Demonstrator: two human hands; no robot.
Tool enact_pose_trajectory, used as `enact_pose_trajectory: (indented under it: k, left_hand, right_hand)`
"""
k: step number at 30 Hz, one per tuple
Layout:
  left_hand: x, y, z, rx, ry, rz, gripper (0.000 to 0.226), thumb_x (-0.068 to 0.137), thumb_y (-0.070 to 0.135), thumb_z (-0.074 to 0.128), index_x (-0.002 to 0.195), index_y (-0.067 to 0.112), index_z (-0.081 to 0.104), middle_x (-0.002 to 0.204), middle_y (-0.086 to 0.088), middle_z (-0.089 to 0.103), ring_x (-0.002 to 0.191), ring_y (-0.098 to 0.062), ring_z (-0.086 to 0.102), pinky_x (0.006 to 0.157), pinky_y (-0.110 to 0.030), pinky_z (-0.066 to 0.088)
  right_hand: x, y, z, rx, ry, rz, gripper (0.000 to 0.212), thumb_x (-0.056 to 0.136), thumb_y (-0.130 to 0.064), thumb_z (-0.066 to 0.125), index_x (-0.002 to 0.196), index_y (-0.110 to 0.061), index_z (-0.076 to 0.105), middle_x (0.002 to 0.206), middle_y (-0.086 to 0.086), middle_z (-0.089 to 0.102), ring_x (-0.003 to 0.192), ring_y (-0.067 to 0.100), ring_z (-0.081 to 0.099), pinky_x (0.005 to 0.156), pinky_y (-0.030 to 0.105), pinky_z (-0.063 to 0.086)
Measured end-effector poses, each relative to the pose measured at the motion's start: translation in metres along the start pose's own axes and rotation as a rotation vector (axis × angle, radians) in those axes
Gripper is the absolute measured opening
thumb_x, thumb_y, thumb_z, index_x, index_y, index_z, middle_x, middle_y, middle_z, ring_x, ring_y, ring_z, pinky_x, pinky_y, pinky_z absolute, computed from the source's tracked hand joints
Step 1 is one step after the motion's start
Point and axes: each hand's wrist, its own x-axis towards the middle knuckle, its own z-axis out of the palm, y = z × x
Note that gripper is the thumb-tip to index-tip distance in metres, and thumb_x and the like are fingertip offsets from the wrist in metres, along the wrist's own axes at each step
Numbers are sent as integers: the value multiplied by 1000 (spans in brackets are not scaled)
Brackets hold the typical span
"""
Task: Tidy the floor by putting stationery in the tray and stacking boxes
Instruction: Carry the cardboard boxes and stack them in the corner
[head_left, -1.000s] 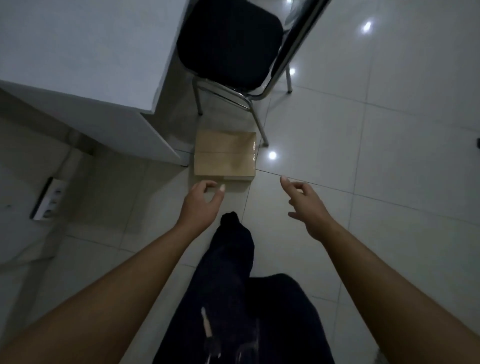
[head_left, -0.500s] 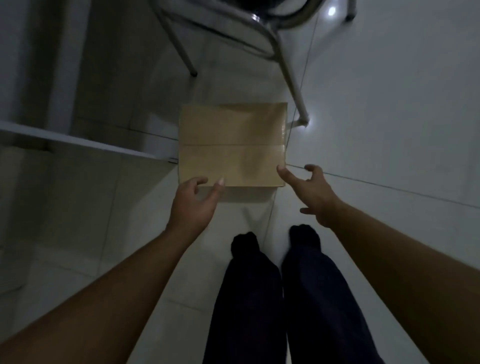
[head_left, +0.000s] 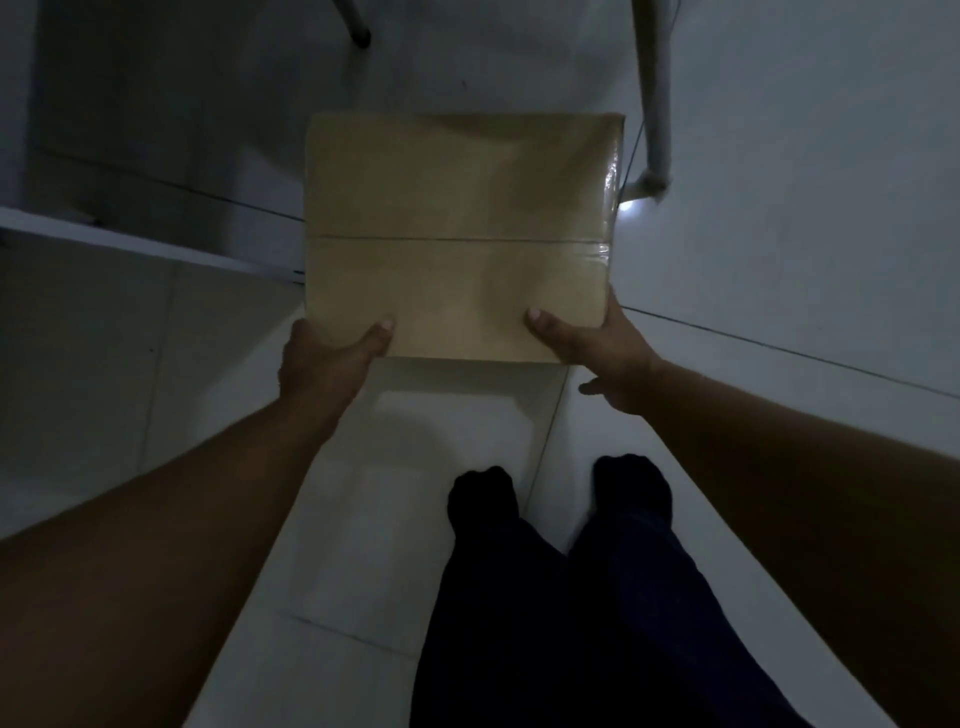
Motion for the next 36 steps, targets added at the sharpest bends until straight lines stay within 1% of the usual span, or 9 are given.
enact_pose_trajectory:
  k: [3,4,6,10,13,18,24,30,36]
  left_hand:
    - [-18,3,-17,-67,-18,-5,84,55,60,80,120,11,58,120,-7,64,106,-24,63,93,-36,51]
    - [-28,5,-22,-66,-7,-17,90,52,62,80,122,11,56,123,-8,61,107,-25,62,94,-38,52]
    - [-57,13,-34,-59,23,-54,101,50,65,80,129,10,48,131,-11,52,110,-27,59,96,-36,50]
    - [-131,26,-63,-95,40,-94,105,56,58,81,137,10,37,137,-14,39,114,-29,52,93,-30,45]
    - [-192,39,-86,-125,41,-104,101,58,55,82,136,10,37,135,-13,38,113,-29,51,94,-31,45]
    - [-277,66,-125,-173,66,-111,98,62,52,81,136,7,36,133,-12,31,115,-31,48,96,-31,43]
    - [-368,67,-196,-355,131,-121,104,62,55,80,143,13,30,133,-6,31,115,-22,45,94,-23,39]
    - [-467,12,-267,-549,296,-180,68,71,50,75,125,17,50,112,0,41,92,-15,53,72,-19,41]
    - [-552,-82,-308,-750,489,-268,56,77,49,69,122,19,55,120,-3,52,92,-10,57,65,-10,39]
  right_hand:
    - [-20,-12,-3,17,-42,-93,84,68,-48,81,137,-33,35,121,-5,58,102,16,59,70,27,51]
    - [-28,-15,-4,39,-34,-117,78,69,-46,80,134,-28,41,119,-4,61,103,15,61,70,25,54]
    - [-55,-22,-11,81,-28,-129,66,68,-44,81,125,-25,52,117,0,66,106,19,63,83,33,56]
    - [-126,-33,-34,47,-102,-50,73,64,-48,82,126,-27,50,116,1,66,98,19,65,65,26,56]
    - [-185,-41,-57,63,-131,13,84,68,-41,83,135,-37,35,121,-2,59,106,22,60,74,42,59]
    - [-279,-69,-83,34,-108,70,79,65,-45,85,130,-48,39,124,-1,56,109,30,57,71,61,56]
    - [-390,-111,-81,-35,-108,10,80,62,-48,86,130,-43,43,124,0,58,108,30,59,69,56,58]
    - [-491,-132,-47,-218,-218,-102,77,63,-47,86,128,-44,45,121,-2,60,105,26,62,69,50,59]
    - [-557,-121,24,-418,-370,-213,69,62,-45,87,122,-43,51,110,-7,68,101,22,67,73,51,59]
